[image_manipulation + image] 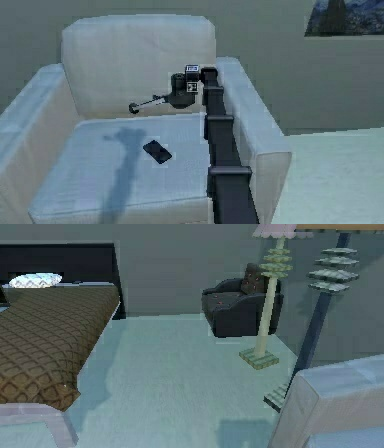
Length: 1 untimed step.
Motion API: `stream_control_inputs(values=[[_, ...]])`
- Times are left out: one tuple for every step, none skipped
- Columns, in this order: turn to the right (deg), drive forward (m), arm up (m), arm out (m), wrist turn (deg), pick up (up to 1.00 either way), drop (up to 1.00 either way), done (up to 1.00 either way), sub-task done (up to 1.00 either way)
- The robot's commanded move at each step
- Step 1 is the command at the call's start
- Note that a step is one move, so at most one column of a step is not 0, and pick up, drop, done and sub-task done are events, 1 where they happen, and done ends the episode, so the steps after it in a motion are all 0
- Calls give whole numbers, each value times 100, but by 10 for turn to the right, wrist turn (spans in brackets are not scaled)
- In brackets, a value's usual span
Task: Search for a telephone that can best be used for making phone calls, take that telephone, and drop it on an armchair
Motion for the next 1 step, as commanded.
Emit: stream_control_inputs(values=[[0, 0, 0, 0, 0, 0, 0, 100, 0]])
